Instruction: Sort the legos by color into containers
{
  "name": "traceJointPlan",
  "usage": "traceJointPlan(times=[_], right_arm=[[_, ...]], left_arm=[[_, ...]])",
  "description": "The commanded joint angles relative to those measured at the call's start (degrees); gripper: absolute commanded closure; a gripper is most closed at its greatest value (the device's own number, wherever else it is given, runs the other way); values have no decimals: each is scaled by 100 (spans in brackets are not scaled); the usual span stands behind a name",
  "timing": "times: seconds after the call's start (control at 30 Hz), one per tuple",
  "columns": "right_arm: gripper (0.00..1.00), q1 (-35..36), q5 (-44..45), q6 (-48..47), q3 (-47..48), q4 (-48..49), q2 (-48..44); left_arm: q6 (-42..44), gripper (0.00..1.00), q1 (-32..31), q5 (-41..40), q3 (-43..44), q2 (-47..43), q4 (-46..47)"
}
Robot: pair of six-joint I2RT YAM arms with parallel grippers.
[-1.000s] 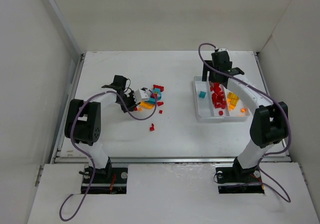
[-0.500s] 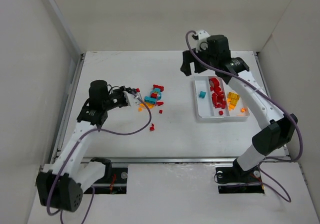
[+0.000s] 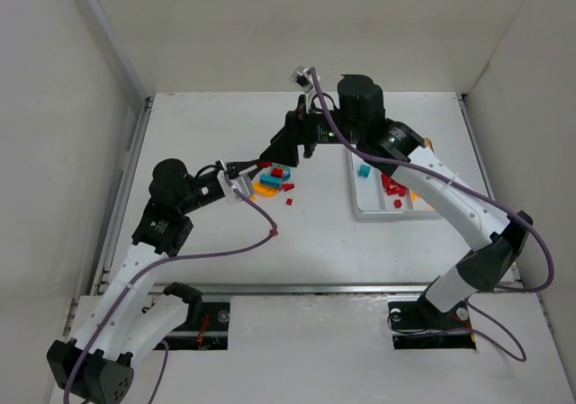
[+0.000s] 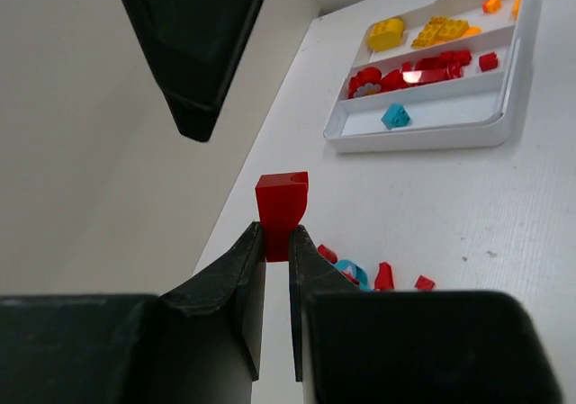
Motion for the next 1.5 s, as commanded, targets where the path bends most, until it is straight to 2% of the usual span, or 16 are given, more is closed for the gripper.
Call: traceJointPlan(times=[0.0,0.07,0.5,0.67,0.73,0.87,0.97,1.0,1.03,1.07,1.2,1.3,1.37,1.4,1.47], right_arm=[[23,85,149,289,-65,155,-48],[24,138,581,350,-179,-31,-109],[41,252,213,544,-320,21,84],[58,252,160,544,-320,21,198],[60,252,11,544,-320,21,251],[71,304,-138,597,-119,21,426],[89,305,-139,597,-118,143,427],[98,305,-139,597,-170,197,427],[100,305,-139,667,-171,267,348],[100,305,52,667,-267,346,295],[100,305,763,790,-539,654,58],[100,121,1230,1062,-663,654,5],[100,-335,2151,1508,-986,654,-292],[100,-546,2868,1642,-1197,724,-442],[100,-1205,3593,1740,-1776,1093,-854]], left_arm=[[-665,100,-139,-38,82,-260,325],[-798,100,-139,-100,29,-260,387],[-1018,100,-192,-417,187,-146,256],[-1140,100,-192,-523,187,-93,255],[-1141,100,-192,-523,239,-93,256],[-1246,100,-245,-523,240,-93,326],[-1246,100,-245,-523,240,-93,326],[-1246,100,-245,-523,240,-93,326],[-1246,100,-245,-523,240,-93,326],[-1246,83,-245,-523,188,-93,326],[-1720,0,-245,-321,135,12,256],[-2606,0,-298,-592,-93,65,256],[-3212,0,-298,-1048,-260,65,256],[-3720,0,-298,-1607,-444,65,203],[-4153,0,-298,-2207,-664,-40,46]])
